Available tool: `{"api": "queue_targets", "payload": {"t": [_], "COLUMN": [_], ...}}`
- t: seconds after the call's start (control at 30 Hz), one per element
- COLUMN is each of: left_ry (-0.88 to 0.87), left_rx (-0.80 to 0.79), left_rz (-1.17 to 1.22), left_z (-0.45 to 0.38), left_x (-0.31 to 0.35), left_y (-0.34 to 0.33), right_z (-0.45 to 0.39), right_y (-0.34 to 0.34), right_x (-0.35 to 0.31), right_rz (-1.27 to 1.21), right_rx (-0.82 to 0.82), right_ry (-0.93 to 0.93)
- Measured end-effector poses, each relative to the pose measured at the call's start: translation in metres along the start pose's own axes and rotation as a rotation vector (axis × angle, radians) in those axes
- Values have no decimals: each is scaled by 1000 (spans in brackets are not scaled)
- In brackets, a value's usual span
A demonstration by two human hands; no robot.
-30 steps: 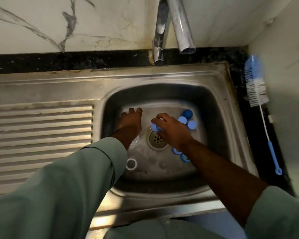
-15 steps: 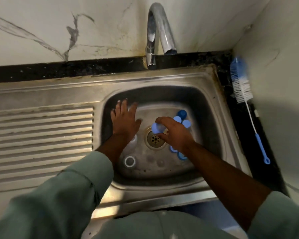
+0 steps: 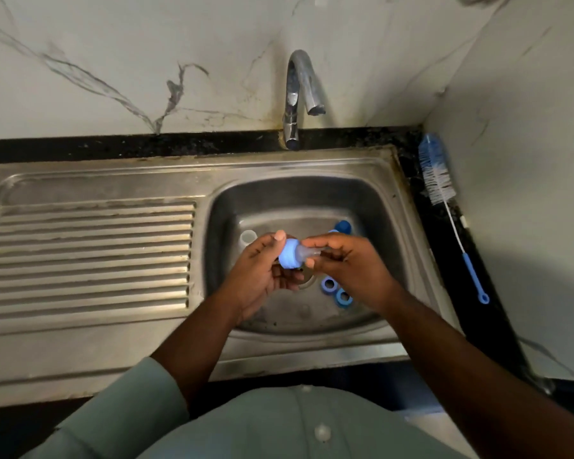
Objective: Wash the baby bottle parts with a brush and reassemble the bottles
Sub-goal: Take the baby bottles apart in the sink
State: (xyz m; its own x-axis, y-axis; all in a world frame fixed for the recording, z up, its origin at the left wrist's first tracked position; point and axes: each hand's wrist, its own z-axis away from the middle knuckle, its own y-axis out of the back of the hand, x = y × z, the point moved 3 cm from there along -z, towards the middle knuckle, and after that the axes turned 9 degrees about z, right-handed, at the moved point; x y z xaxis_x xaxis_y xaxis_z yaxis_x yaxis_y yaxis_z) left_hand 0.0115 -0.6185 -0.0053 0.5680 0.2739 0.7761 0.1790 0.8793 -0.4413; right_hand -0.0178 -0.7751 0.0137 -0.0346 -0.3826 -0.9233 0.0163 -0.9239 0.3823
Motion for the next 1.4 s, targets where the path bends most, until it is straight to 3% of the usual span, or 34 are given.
{"api": "queue_targets", "payload": {"t": [0.07, 0.2, 0.27, 0.37, 0.53, 0.7, 0.83, 0.9, 1.03, 1.2, 1.33, 1.4], "left_ry": [-44, -42, -9, -3, -142, -384, -532, -541, -433, -24, 123, 84], "left_rx": [59, 223, 256, 292, 333, 318, 332, 320, 286, 235, 214, 183], "left_rz": [-48, -138, -115, -84, -101, -225, -302, -283, -214, 81, 155, 103], "left_z": [8, 20, 23, 25, 26, 20, 18, 16, 10, 7, 9, 8], "left_x": [2, -1, -5, -8, -4, -1, -8, -8, -5, -7, -16, -18], "left_y": [-7, -19, -22, -26, -29, -23, -16, -17, -22, -23, -28, -31], "right_z": [5, 15, 16, 18, 16, 6, 10, 12, 11, 22, 22, 23], "right_y": [4, -2, -5, -9, -16, -10, -9, -13, -15, -11, -2, -6], "right_x": [-13, -36, -40, -42, -52, -61, -58, -55, -50, -49, -28, -24], "right_rz": [191, 729, 786, 781, 714, 546, 169, 41, 168, 349, 109, 262], "right_rx": [24, 41, 25, 12, 38, 65, -26, 20, 157, 253, 195, 127], "right_ry": [128, 616, 663, 594, 353, -41, -251, -281, -168, 66, -114, -101]}}
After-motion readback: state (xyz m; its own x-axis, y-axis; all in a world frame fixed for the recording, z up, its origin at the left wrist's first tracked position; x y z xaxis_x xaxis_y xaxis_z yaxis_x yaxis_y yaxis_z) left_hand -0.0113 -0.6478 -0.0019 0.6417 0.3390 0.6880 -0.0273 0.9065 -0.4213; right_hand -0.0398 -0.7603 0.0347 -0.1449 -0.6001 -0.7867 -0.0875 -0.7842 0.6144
